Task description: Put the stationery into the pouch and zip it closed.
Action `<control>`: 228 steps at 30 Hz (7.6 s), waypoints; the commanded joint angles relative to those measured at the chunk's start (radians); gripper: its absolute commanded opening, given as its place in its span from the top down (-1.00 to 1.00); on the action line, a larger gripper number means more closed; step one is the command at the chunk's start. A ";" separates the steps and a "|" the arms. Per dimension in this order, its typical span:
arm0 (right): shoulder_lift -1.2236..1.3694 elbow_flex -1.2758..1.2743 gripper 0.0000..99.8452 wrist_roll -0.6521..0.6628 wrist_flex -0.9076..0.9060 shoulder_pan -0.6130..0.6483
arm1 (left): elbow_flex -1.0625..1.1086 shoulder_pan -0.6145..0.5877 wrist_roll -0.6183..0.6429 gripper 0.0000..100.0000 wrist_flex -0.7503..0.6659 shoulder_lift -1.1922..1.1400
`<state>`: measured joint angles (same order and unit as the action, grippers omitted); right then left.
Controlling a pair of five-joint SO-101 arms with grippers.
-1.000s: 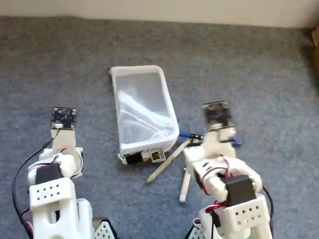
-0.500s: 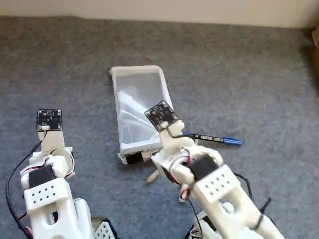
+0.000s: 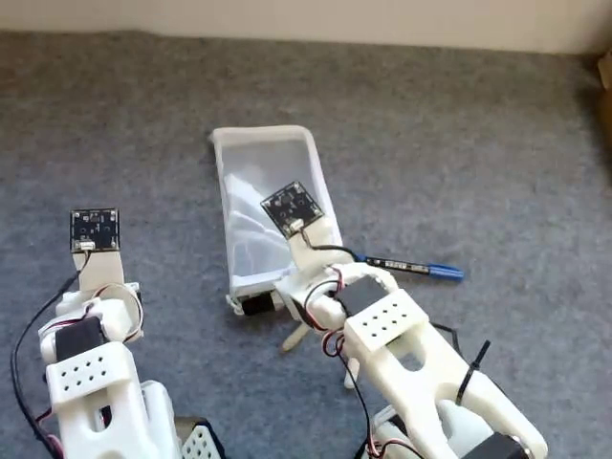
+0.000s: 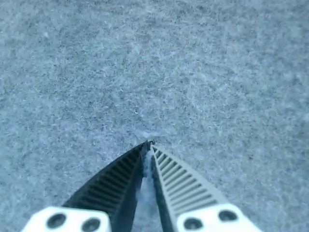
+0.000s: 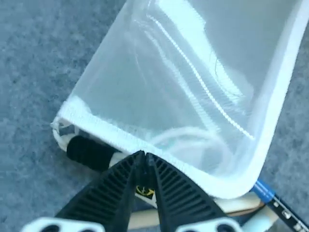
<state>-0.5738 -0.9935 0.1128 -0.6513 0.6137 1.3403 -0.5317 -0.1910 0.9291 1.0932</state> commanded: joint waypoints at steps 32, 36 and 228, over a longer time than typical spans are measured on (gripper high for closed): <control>0.041 0.272 0.99 0.015 -0.275 0.031 | -0.005 -0.002 0.012 0.99 -0.017 0.019; 0.151 0.260 0.99 0.015 -0.191 0.027 | -0.005 -0.002 0.012 0.99 -0.017 0.019; 0.260 0.757 0.99 0.155 -0.647 0.021 | -0.131 0.595 0.298 0.40 -0.204 0.018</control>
<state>-0.2455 -0.2371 0.2816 -1.3203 0.6107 1.1853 0.0269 0.0959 0.8063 1.0994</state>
